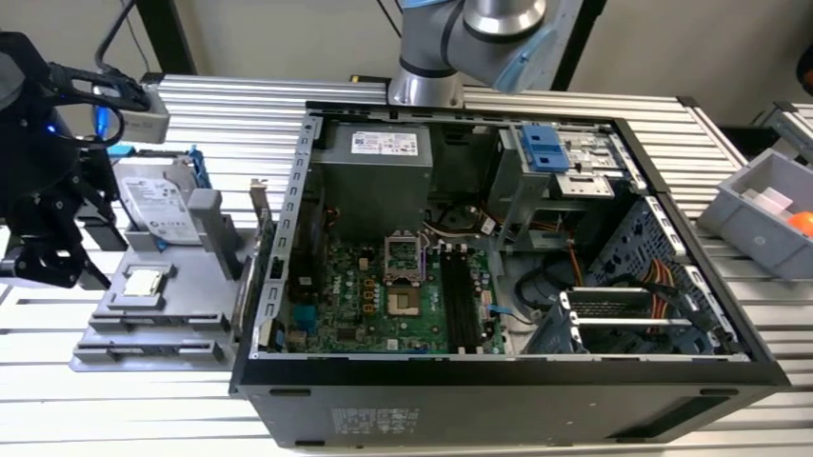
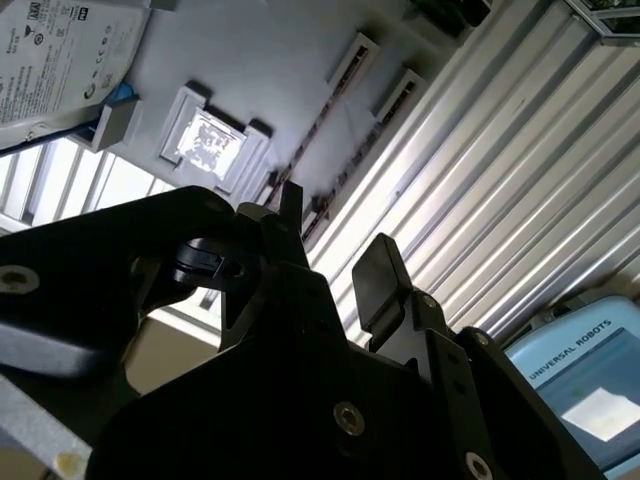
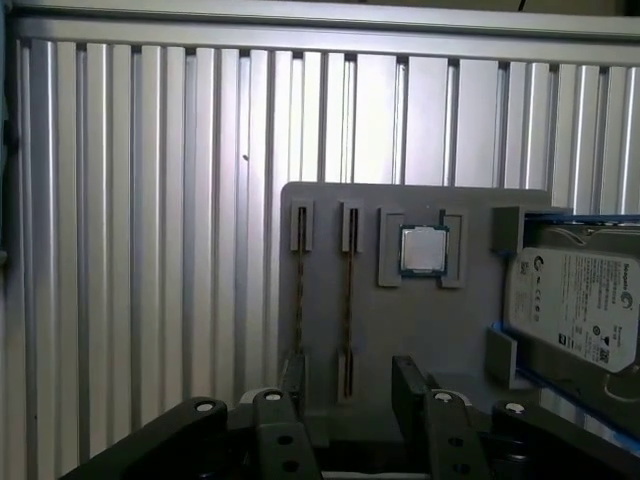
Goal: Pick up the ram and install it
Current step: 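Pick up the ram and move it above insertion slot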
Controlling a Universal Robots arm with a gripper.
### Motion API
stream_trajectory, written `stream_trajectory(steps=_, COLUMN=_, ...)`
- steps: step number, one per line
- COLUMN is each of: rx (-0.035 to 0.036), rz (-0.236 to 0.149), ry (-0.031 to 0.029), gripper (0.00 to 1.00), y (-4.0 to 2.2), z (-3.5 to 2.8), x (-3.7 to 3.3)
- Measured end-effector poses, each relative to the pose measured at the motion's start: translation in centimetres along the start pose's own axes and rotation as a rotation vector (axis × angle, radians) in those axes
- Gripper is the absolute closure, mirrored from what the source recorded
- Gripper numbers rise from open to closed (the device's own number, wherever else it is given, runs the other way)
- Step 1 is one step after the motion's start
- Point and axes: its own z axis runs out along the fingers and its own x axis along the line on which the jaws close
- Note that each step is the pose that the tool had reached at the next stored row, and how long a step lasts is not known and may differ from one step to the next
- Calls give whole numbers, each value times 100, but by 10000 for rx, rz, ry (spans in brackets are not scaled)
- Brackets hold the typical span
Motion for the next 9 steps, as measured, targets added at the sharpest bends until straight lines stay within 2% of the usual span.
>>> stream_trajectory(steps=9, rx=-2, rz=-1, ry=1, gripper=0, y=-1, z=82, x=23)
